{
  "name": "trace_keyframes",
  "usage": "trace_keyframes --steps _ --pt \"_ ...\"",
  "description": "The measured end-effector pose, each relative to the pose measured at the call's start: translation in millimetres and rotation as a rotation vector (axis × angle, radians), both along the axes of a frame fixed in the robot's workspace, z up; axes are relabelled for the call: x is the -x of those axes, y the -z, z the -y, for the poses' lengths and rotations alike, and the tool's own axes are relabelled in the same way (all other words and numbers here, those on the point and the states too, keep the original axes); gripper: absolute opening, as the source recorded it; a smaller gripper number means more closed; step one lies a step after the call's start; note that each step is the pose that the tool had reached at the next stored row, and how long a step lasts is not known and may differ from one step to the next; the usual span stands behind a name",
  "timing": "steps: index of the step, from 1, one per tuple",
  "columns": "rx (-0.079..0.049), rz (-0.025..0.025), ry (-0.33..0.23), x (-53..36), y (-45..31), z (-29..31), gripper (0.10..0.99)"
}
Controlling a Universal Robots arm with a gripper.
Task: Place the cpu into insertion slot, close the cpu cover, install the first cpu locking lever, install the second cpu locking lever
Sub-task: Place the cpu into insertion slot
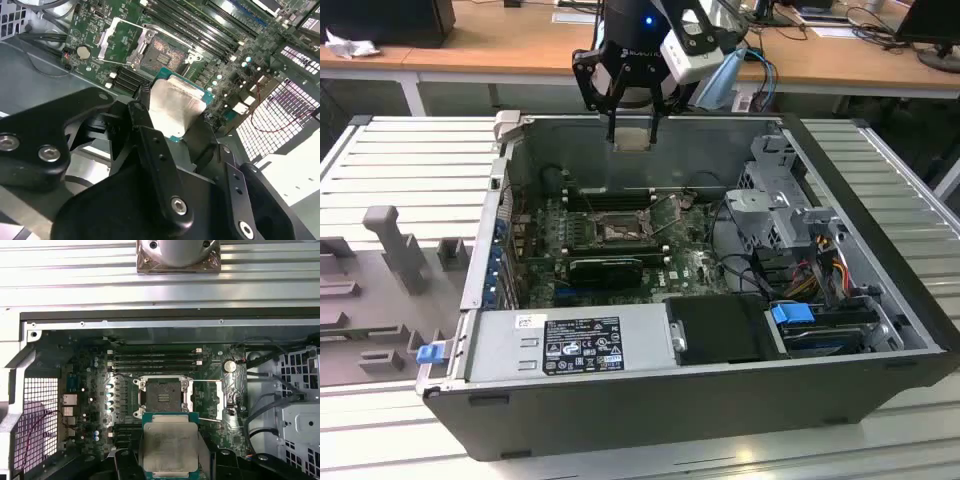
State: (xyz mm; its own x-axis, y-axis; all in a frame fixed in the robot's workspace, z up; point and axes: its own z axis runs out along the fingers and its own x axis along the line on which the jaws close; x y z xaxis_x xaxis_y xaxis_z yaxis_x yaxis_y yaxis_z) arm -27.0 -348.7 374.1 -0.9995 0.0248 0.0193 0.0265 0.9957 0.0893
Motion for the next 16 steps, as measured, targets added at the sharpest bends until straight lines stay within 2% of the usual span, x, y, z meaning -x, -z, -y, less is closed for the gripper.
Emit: trace_keyframes --steps 4,16 --pt "0.000 0.0000 0.064 0.0 0.0 0.0 0.529" --pt "0.000 0.0000 0.071 0.0 0.7 0.2 0.529"
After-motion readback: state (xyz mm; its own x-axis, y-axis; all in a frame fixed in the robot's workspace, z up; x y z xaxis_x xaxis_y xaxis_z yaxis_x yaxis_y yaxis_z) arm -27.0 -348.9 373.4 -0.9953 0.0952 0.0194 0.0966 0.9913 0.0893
